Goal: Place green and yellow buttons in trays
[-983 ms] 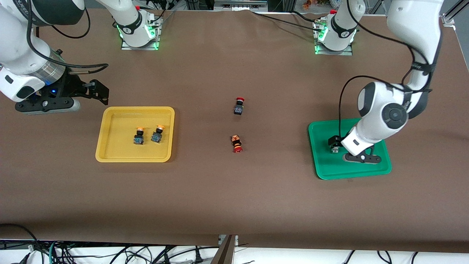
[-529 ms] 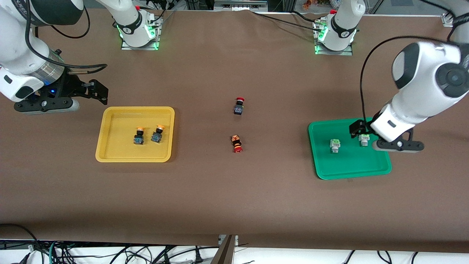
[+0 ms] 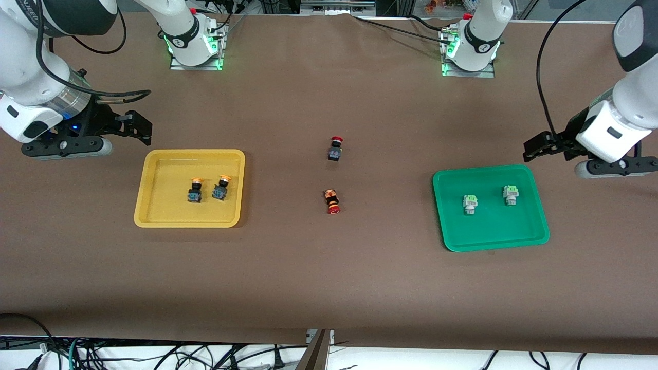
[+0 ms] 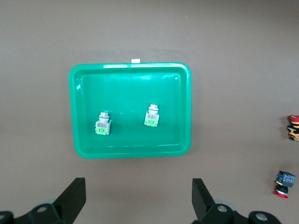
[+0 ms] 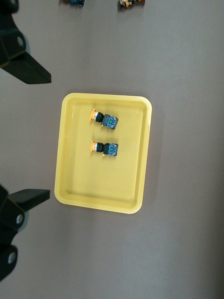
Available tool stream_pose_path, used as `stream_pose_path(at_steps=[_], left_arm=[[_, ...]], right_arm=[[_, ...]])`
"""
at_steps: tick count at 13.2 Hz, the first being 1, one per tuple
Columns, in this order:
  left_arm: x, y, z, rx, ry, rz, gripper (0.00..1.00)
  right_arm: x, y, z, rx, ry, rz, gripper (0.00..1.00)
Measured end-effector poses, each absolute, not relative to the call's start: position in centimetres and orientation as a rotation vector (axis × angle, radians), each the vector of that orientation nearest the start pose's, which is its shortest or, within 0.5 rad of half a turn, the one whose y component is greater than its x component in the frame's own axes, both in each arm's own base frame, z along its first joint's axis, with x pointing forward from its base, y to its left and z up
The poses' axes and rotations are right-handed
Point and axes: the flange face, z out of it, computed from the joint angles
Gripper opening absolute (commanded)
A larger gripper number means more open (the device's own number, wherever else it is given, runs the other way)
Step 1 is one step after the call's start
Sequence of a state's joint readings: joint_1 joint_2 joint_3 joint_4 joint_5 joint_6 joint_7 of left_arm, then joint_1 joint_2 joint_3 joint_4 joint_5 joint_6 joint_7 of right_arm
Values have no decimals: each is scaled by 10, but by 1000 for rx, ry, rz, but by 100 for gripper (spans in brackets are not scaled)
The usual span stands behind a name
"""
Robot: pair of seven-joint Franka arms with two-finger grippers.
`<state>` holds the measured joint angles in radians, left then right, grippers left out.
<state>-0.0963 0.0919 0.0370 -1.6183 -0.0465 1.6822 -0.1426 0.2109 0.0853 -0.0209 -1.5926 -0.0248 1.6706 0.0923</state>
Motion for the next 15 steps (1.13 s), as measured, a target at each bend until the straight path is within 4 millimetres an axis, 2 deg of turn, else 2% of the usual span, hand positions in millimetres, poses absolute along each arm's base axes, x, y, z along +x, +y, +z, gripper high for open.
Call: stream_pose_path(at_steps=[5, 9, 15], left_arm=[[586, -31, 563, -3178, -165, 46, 100], [586, -39, 562, -3176, -141, 88, 100], [600, -38, 570, -3171, -144, 123, 100]], right_arm=[[577, 109, 574, -3165, -159, 6, 99], [577, 109, 574, -3165, -159, 6, 99], [577, 109, 574, -3165, -159, 6, 99]])
